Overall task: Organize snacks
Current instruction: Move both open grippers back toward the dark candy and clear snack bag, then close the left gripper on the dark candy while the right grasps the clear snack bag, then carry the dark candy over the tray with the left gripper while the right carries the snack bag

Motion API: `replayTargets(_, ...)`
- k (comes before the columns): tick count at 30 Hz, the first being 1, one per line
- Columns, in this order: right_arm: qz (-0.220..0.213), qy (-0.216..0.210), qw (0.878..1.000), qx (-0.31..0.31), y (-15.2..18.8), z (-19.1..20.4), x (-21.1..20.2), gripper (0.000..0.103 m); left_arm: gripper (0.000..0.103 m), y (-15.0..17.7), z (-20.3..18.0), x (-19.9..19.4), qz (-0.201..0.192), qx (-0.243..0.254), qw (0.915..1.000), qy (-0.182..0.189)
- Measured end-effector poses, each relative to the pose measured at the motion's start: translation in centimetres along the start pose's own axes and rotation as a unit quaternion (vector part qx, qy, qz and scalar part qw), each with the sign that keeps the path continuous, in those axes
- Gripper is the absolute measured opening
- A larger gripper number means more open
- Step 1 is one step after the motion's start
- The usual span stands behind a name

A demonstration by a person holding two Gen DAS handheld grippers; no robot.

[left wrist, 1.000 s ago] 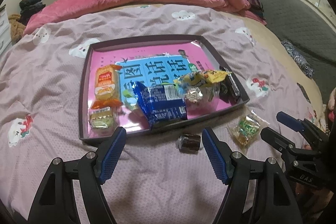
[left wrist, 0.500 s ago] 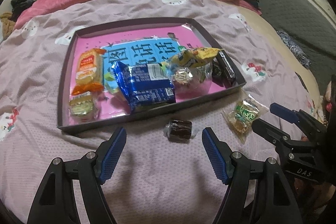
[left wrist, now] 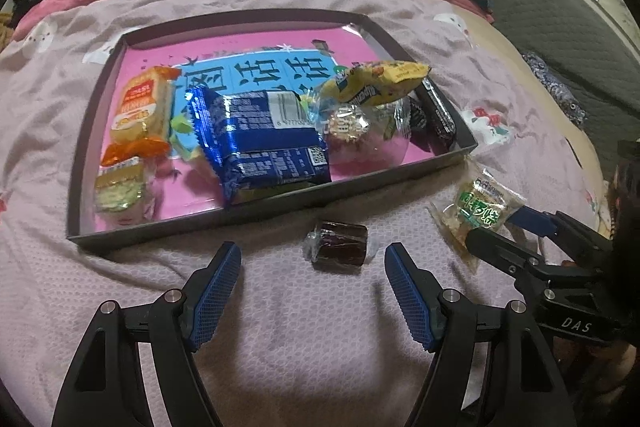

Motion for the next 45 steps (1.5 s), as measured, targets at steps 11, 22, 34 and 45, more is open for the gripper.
replayTargets(11,0.006,-0.025,1.000,-0.003,-0.2,0.4,1.3,0.050,0.076,-0.2,-0.4,1.3,0.004,0.011,0.9999,0.003)
replayTargets(22,-0.006,-0.048,0.999,-0.008,-0.4,1.0,1.0,0.038,0.069,-0.5,-1.7,2.3,0.009,0.014,0.9996,0.025)
replayTargets(34,-0.034,-0.047,0.998,-0.013,-1.1,1.3,-0.6,0.037,0.040,-0.7,-1.6,2.8,0.006,0.008,0.9997,0.021)
replayTargets(45,-0.067,-0.044,0.996,-0.040,-2.0,2.9,-2.7,0.037,0.040,-0.3,-0.6,-0.9,-0.011,-0.013,0.9995,0.025)
Point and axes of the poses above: each gripper's, at about its wrist camera, not at the fingertips, and x roughly the way its jaws point, z to its left, y to its underside, the point moved 10 cm from there along x, roughly the way its jaws point, and after that the axes turned 6 degrees about z, right-handed, at the moved point
